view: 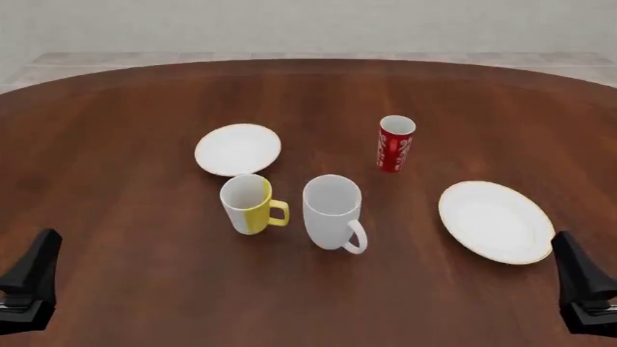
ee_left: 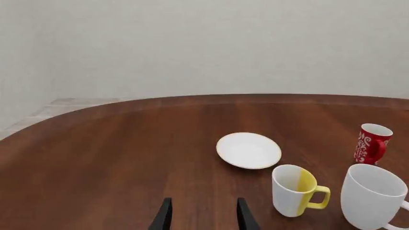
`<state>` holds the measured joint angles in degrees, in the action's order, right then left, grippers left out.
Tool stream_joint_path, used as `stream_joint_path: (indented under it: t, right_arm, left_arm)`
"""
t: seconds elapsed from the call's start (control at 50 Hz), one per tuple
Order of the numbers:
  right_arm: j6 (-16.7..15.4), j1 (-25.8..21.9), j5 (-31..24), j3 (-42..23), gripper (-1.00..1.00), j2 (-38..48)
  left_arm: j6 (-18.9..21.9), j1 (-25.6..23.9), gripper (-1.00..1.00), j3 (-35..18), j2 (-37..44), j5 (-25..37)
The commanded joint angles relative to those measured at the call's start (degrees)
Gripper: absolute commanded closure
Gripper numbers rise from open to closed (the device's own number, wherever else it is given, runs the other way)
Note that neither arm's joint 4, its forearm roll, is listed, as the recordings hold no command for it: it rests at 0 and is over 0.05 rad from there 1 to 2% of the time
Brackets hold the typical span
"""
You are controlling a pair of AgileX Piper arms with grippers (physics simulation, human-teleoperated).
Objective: Put the white mug on the left plate.
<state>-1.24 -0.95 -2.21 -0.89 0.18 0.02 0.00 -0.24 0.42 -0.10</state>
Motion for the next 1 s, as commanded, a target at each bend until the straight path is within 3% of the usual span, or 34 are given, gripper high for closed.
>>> stream_joint_path:
  t: [0.02, 0.08, 0.12, 0.18, 0.26, 0.38, 0.48, 0.5, 0.58, 0.68, 0.76, 0.86, 0.94, 1.0]
  right_arm:
    - [-1.79, -0.44, 0.43, -0.74, -1.00, 2.15]
    - [-1.36, -0.36, 1.39, -1.46, -1.00, 4.14]
    - [-2.72, -0.64, 2.37, -1.87, -1.00, 6.41]
    - [-0.91, -1.37, 0.24, -3.93, -1.00, 6.01]
    - [-1.34, -1.24, -0.07, -5.31, -1.00, 7.28]
    - [-4.18, -3.14, -0.73, -7.66, -1.00, 10.28]
    - [-4.57, -4.76, -2.81, -9.82, -1.00, 10.21]
    - [-7.13, -5.07, -2.03, -9.58, -1.00, 11.22]
    - [-6.20, -5.33, -2.59, -10.63, -1.00, 12.11]
    - [-7.99, -5.83, -4.19, -12.60, -1.00, 12.79]
    - [-7.45, -6.11, -5.56, -14.78, -1.00, 14.00]
    - [-14.19, -7.13, -3.70, -15.31, -1.00, 21.34]
    - [-14.28, -6.27, -3.41, -15.98, -1.00, 21.53]
    - [-16.72, -5.18, -2.83, -16.64, -1.00, 24.08]
  left_arm:
    - [0.00, 0.01, -1.00, -0.01, 0.02, 0.00]
    - [-0.01, 0.01, -1.00, -0.01, 0.02, 0.00]
    - [0.00, 0.02, -1.00, -0.01, 0.01, 0.00]
    - [0.01, 0.00, -1.00, -0.01, 0.01, 0.00]
    - [0.00, -0.01, -1.00, -0.01, 0.02, 0.00]
    - [0.00, 0.01, -1.00, -0.01, 0.01, 0.00]
    - [0.00, 0.01, -1.00, -0.01, 0.01, 0.00]
    - [0.00, 0.00, -1.00, -0.01, 0.01, 0.00]
    - [0.00, 0.01, -1.00, -0.01, 0.01, 0.00]
    - [0.00, 0.00, -1.00, -0.01, 0.02, 0.00]
    - [0.00, 0.00, -1.00, -0.01, 0.01, 0.00]
    - [0.00, 0.00, -1.00, -0.01, 0.02, 0.00]
    - [0.00, 0.01, -1.00, -0.01, 0.01, 0.00]
    - [-0.01, 0.00, -1.00, -0.01, 0.02, 0.00]
